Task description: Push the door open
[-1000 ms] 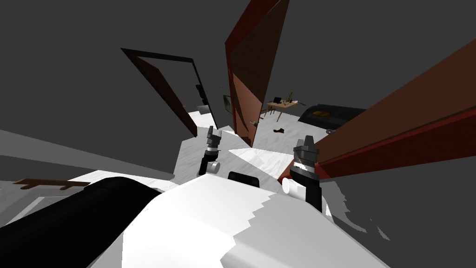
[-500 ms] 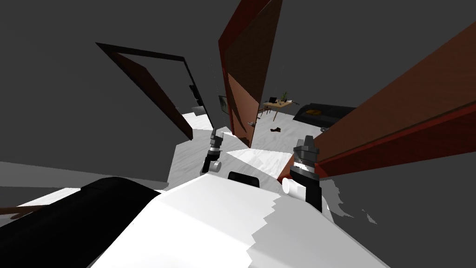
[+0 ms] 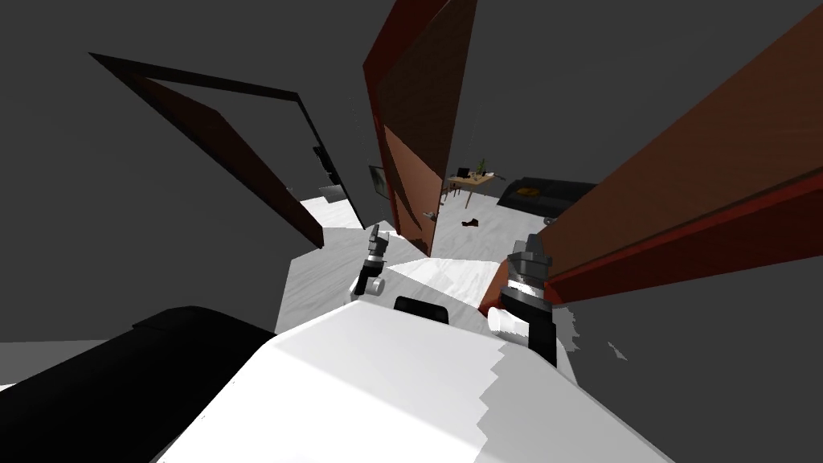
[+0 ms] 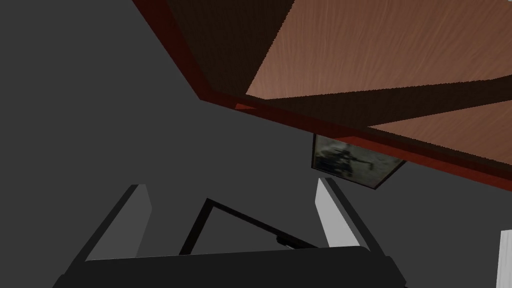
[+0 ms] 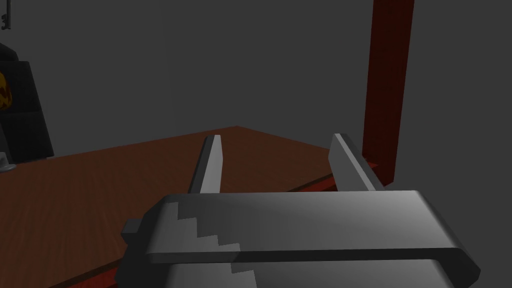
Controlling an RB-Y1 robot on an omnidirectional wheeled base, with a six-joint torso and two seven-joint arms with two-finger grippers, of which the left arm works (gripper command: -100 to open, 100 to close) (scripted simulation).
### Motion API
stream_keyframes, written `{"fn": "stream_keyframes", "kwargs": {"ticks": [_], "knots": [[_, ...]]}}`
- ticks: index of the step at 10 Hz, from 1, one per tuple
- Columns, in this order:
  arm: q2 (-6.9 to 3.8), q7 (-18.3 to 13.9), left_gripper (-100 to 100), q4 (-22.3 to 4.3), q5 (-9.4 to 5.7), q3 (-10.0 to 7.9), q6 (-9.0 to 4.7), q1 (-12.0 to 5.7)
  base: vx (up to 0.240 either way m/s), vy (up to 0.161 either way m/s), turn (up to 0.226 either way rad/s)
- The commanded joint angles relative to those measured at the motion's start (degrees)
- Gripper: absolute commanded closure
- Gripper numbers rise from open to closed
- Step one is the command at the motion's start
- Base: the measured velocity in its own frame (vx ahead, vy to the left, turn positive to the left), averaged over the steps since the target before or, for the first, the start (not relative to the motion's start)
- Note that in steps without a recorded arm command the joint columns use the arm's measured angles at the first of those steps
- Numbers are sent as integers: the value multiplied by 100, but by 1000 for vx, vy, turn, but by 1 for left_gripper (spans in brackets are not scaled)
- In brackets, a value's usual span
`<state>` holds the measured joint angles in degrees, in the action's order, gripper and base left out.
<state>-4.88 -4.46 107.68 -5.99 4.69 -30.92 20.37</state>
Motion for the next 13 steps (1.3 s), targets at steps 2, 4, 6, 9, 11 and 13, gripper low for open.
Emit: {"fn": "stream_keyframes", "kwargs": {"ticks": [2,4,6,9,11,13], "knots": [[-17,20,-100,-391,-1,38,-91,-131,81,73,-130],[-44,25,-100,-717,-12,47,-157,-258,79,67,-164],[-69,31,-100,-1035,-23,57,-226,-390,90,55,-141],[-94,36,-100,-1391,-34,67,-296,-522,72,59,-131],[-116,42,-100,-1735,-45,77,-367,-658,42,45,-131],[-138,47,-100,-2086,-57,87,-438,-793,79,74,-178]]}}
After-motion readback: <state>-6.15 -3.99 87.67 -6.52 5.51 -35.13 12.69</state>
